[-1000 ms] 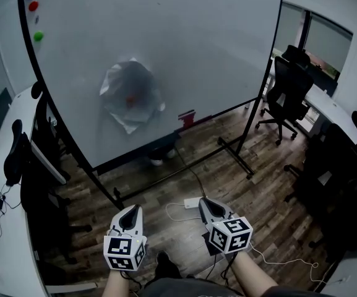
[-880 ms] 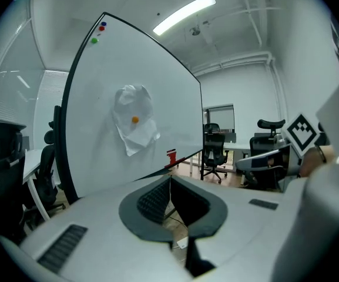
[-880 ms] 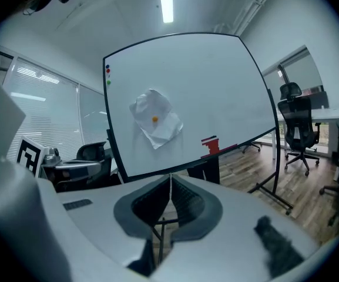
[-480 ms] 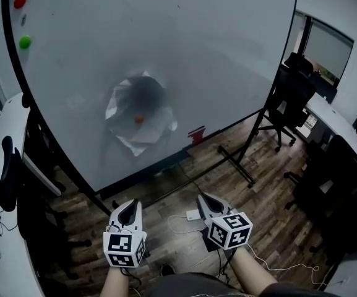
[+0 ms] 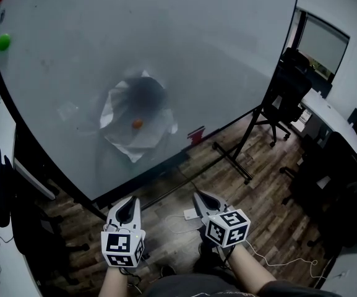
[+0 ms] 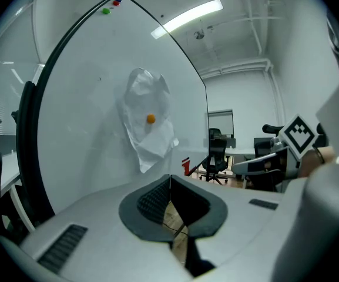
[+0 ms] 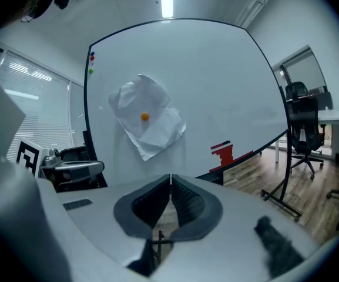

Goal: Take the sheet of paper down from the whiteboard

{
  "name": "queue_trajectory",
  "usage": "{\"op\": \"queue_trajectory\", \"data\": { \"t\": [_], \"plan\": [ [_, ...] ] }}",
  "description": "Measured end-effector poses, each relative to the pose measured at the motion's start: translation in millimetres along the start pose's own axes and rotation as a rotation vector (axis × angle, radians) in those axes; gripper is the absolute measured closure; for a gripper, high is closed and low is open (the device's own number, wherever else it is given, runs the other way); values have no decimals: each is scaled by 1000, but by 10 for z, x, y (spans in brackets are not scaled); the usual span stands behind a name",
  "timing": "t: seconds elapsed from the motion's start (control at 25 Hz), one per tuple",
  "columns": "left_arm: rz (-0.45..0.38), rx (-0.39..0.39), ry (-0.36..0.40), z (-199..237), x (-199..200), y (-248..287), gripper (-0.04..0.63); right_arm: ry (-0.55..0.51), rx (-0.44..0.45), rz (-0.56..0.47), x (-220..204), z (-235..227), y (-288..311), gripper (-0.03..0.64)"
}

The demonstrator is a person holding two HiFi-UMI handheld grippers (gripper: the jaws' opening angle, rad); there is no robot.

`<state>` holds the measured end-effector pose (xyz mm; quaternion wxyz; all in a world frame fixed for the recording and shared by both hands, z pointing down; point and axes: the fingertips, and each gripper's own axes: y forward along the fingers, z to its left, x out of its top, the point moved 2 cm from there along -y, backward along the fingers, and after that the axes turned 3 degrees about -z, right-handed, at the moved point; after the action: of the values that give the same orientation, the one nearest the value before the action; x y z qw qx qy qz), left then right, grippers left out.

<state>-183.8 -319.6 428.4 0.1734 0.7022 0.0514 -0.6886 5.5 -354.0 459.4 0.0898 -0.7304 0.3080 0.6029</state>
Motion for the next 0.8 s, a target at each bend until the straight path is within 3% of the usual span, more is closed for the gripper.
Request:
{"op": "queue_trajectory", "data": {
  "t": [0.28,0.8],
  "plan": [
    [-5,79,1,50,66,233,580,-6,78,-2,172,-169,387,594],
    [-36,308,10,135,373,647,580,-39,255,6,605,-470,1185,592]
  ]
}}
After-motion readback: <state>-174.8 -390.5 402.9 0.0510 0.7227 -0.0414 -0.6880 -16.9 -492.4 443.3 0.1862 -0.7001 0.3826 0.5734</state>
